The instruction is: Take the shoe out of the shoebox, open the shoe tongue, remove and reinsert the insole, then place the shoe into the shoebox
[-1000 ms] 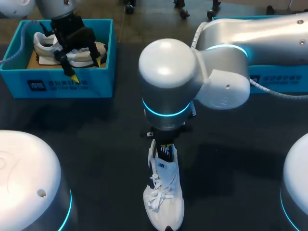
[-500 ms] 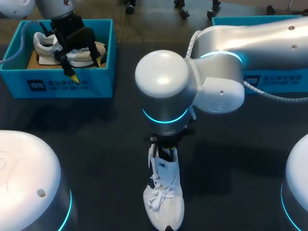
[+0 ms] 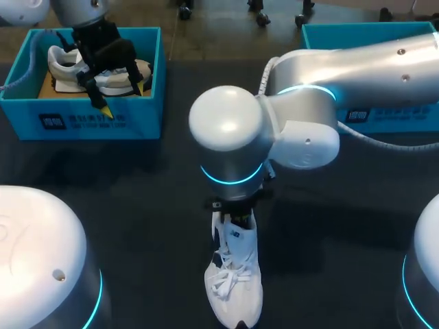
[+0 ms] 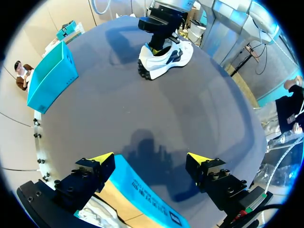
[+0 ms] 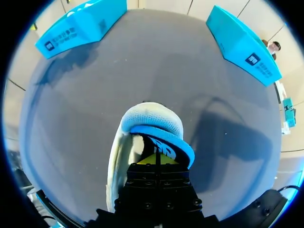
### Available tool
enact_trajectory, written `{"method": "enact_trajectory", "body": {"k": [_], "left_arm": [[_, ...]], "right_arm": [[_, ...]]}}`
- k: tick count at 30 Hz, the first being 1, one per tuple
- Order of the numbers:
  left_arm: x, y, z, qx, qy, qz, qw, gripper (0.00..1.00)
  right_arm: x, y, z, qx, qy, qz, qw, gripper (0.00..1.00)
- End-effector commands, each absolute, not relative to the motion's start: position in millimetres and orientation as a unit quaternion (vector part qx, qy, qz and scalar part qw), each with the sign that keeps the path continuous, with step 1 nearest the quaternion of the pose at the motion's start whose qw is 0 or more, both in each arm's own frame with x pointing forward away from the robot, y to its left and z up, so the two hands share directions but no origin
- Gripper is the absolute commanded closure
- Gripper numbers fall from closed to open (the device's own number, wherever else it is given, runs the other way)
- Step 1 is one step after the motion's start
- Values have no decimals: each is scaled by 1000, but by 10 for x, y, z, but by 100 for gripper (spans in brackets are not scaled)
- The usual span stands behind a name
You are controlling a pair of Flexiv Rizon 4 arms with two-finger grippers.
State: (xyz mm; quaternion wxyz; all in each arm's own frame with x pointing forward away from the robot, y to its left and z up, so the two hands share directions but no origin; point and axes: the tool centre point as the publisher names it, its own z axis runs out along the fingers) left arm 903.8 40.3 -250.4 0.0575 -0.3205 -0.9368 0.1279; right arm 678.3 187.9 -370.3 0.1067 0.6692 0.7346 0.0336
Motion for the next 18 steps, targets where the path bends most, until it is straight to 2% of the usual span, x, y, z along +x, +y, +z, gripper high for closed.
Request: {"method": "enact_trajectory", "body": {"k": [1, 18], "left_arm": [[9037, 407, -2497, -321, -937, 126, 58, 0], [9037, 407, -2497, -321, -937, 126, 58, 0]], "right_arm": [[6664, 2016, -3631, 708, 690, 25, 148, 100], [6690, 1891, -3355, 705, 677, -31, 209, 100]]}}
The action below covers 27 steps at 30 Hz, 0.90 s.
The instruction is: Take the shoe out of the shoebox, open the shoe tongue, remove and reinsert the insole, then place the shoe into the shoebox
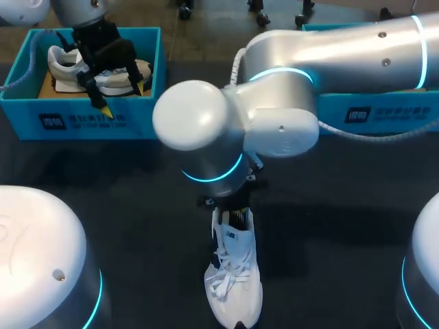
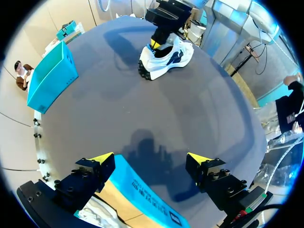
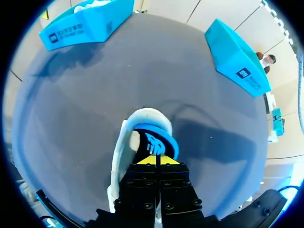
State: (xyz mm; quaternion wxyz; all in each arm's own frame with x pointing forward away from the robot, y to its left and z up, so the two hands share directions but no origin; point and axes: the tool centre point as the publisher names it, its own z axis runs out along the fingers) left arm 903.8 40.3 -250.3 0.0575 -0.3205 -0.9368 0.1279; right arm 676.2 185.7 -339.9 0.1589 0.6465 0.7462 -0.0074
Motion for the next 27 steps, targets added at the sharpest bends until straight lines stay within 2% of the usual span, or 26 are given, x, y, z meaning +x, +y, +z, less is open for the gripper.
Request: {"method": "enact_trajectory", "body": {"k": [1, 9, 27], "left_arm": [[9037, 407, -2497, -321, -937, 126, 58, 0], [9037, 407, -2497, -321, -937, 126, 58, 0], [9037, 407, -2497, -321, -937, 126, 58, 0]], "right_arm": [[6683, 1876, -3347, 706, 675, -33, 210, 100], [6706, 1766, -3360, 712, 670, -41, 206, 100], [6797, 1796, -3683, 712, 688, 0, 141, 100]]}}
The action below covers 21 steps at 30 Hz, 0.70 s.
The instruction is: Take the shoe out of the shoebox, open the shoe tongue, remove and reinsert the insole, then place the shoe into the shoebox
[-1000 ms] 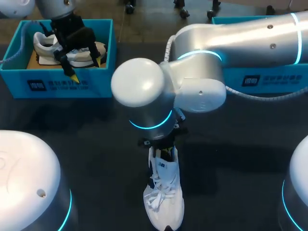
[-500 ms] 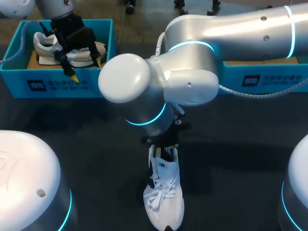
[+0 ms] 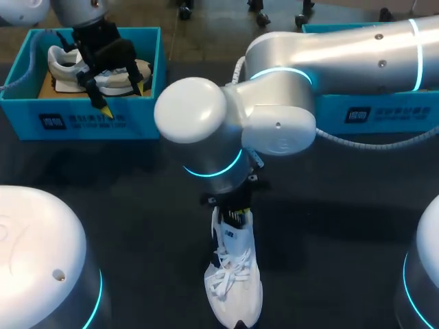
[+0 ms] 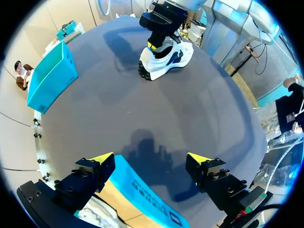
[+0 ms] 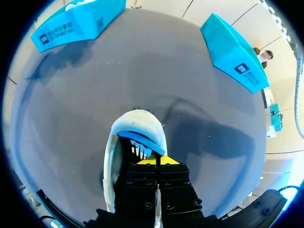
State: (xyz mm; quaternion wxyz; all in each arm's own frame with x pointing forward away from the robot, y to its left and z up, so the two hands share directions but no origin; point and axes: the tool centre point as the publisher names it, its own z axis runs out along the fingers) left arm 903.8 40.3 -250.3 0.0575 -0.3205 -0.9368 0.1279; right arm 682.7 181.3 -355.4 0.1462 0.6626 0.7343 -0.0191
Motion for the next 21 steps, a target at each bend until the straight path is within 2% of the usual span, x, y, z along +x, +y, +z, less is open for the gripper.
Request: {"method": "enact_trajectory", "body": {"k": [1, 14, 21], "left_arm": [[9037, 407, -2497, -321, -937, 126, 58, 0], [9037, 407, -2497, -321, -937, 126, 58, 0], [9037, 407, -2497, -321, -937, 126, 58, 0]], "right_arm": [[6798, 1795, -3692, 712, 688, 1, 139, 100], [6680, 1934, -3386, 706, 685, 2, 177, 100], [6645, 2015, -3413, 712, 679, 9, 181, 100]]}}
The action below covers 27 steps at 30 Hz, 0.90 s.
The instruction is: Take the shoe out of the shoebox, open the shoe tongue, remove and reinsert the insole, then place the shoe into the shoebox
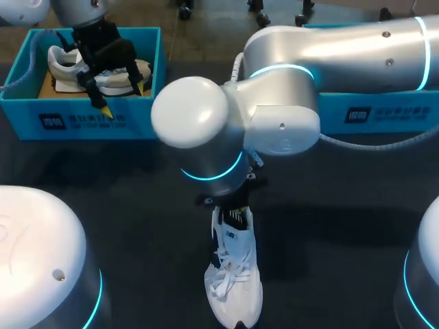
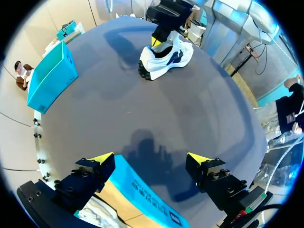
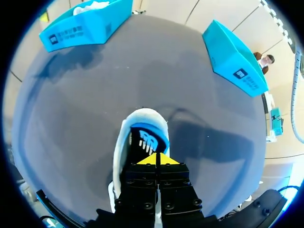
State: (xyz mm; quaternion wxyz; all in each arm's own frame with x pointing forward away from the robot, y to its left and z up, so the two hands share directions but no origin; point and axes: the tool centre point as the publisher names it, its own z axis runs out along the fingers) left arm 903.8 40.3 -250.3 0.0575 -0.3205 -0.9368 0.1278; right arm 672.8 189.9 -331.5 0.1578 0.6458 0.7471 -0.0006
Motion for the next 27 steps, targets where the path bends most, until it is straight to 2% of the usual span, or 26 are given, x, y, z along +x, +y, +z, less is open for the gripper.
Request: {"method": "enact_trajectory", "body": {"k": [1, 13, 27], "left_arm": [[9037, 407, -2497, -321, -937, 126, 58, 0], [9037, 407, -2497, -321, -937, 126, 58, 0], [9037, 407, -2497, -321, -937, 126, 58, 0]], "right_arm": [[6649, 2020, -3434, 714, 676, 9, 181, 100], [6732, 1946, -3698, 735, 655, 13, 177, 100], [6712, 1960, -4153, 756, 647, 36, 94, 100]]}}
